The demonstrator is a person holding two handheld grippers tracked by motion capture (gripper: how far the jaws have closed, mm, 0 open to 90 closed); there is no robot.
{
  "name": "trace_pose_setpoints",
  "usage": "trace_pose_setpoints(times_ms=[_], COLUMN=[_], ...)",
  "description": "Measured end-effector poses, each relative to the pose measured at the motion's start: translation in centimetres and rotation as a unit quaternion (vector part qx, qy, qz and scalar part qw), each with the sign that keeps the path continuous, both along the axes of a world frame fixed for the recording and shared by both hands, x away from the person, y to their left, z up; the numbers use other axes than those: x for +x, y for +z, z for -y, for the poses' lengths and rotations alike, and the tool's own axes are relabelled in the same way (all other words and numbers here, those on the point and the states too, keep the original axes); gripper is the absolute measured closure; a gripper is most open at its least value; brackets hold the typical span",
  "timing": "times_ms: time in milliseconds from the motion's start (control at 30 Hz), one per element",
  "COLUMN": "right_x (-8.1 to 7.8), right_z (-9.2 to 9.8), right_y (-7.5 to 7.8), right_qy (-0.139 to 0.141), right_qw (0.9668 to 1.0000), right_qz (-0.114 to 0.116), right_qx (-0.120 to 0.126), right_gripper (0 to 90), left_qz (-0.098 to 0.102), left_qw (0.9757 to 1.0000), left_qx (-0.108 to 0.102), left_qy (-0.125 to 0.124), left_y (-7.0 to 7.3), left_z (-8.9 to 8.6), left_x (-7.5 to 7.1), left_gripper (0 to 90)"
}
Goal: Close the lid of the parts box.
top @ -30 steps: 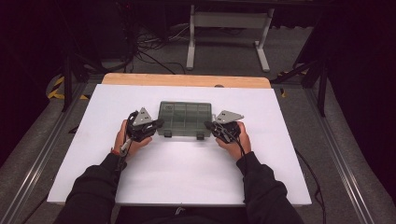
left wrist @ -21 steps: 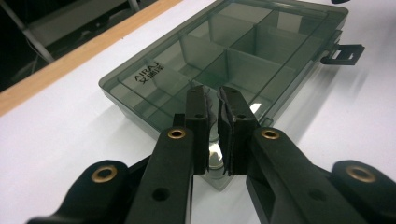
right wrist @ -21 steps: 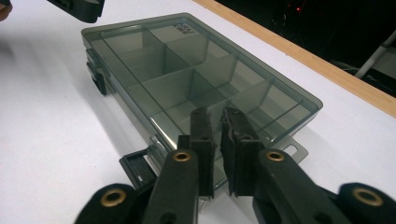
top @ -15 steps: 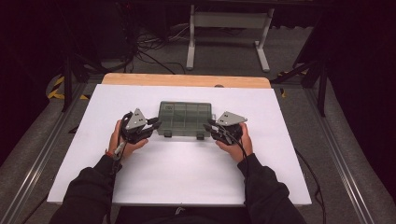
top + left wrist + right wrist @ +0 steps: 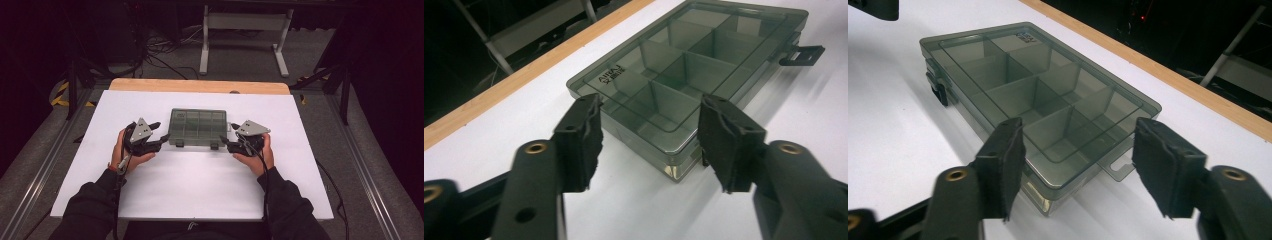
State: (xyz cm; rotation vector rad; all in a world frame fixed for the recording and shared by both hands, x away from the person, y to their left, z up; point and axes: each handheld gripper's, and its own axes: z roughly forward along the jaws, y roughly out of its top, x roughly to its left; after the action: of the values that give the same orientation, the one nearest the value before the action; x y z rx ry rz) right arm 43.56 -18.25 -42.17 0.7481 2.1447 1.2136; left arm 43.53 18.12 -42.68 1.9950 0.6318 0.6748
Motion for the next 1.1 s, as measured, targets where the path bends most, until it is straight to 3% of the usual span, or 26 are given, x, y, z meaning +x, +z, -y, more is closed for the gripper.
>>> trace_pose_setpoints(times_ms=[100,367,600,867,1100], right_x=[-0.1,-0.9,-1.9,-2.7,-3.4], right_z=[0.0,0.0,0.1,0.2,0.3], right_y=[-0.1,-0.1,-0.2,-0.3,-0.6], right_qy=[-0.011,-0.008,-0.007,-0.004,0.002], right_qw=[0.9999,0.9998,0.9999,0.9999,1.0000], right_qz=[-0.002,-0.004,0.007,0.007,0.006], right_qx=[0.003,0.015,0.009,0.010,0.000], right_gripper=[23.6,16.7,12.9,7.4,5.3], left_qz=[0.002,0.003,-0.001,-0.002,-0.005], left_qw=[1.0000,0.9999,0.9997,0.9994,0.9991], left_qx=[-0.007,-0.016,-0.017,-0.024,-0.018], left_qy=[-0.002,-0.004,-0.019,-0.024,-0.038], left_y=[0.0,-0.2,-0.5,-0.6,-1.0], left_z=[-0.1,-0.2,0.1,0.1,0.2], left_x=[-0.2,-1.4,-2.2,-2.9,-3.8], left_gripper=[31.1,18.8,13.9,9.1,7.7])
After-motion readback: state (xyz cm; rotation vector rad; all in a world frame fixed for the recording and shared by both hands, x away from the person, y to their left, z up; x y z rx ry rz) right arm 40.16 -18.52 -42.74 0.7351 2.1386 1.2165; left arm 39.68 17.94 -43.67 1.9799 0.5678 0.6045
